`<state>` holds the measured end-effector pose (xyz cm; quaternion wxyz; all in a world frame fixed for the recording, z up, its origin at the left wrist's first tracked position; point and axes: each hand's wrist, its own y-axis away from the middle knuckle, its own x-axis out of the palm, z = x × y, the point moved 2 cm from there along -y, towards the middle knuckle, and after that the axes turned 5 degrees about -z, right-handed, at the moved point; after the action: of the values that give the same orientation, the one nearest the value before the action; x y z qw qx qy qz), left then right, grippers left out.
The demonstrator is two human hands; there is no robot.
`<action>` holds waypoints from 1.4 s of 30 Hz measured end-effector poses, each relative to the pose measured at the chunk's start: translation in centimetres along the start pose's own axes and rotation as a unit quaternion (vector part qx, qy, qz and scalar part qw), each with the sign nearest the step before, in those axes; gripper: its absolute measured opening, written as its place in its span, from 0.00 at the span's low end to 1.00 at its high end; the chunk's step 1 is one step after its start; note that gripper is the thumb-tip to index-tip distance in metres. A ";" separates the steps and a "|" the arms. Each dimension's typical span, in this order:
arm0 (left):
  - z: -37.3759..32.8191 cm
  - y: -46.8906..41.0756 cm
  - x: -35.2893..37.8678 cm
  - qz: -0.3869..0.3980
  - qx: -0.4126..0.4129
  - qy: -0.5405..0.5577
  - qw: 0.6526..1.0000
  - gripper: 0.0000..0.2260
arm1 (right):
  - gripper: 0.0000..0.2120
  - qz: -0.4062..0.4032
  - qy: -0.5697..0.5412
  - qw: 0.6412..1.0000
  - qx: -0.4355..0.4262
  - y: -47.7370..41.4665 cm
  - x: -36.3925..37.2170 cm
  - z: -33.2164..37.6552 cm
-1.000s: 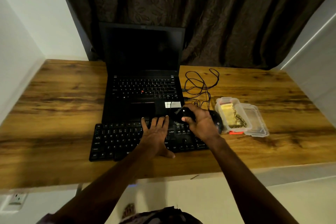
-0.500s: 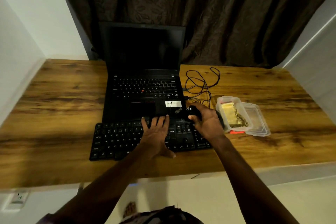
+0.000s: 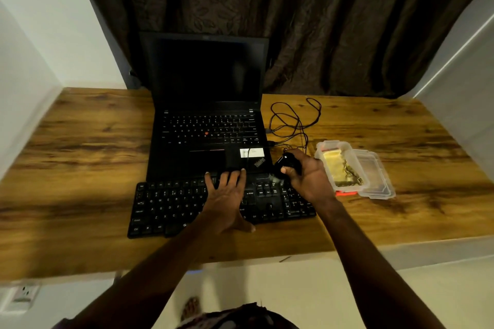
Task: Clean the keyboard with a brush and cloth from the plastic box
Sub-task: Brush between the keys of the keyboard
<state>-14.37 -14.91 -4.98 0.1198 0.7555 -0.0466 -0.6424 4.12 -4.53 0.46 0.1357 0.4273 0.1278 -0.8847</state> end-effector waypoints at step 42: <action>-2.9 -1.1 -0.6 -0.007 -0.005 -0.039 0.999 0.64 | 0.22 -0.031 0.057 0.992 0.107 2.1 -1.7 -1.2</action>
<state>-11.74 -13.40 -4.28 0.1176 0.7296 -0.0430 -0.6723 6.69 -5.85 0.87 0.0543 0.4845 0.0535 -0.8715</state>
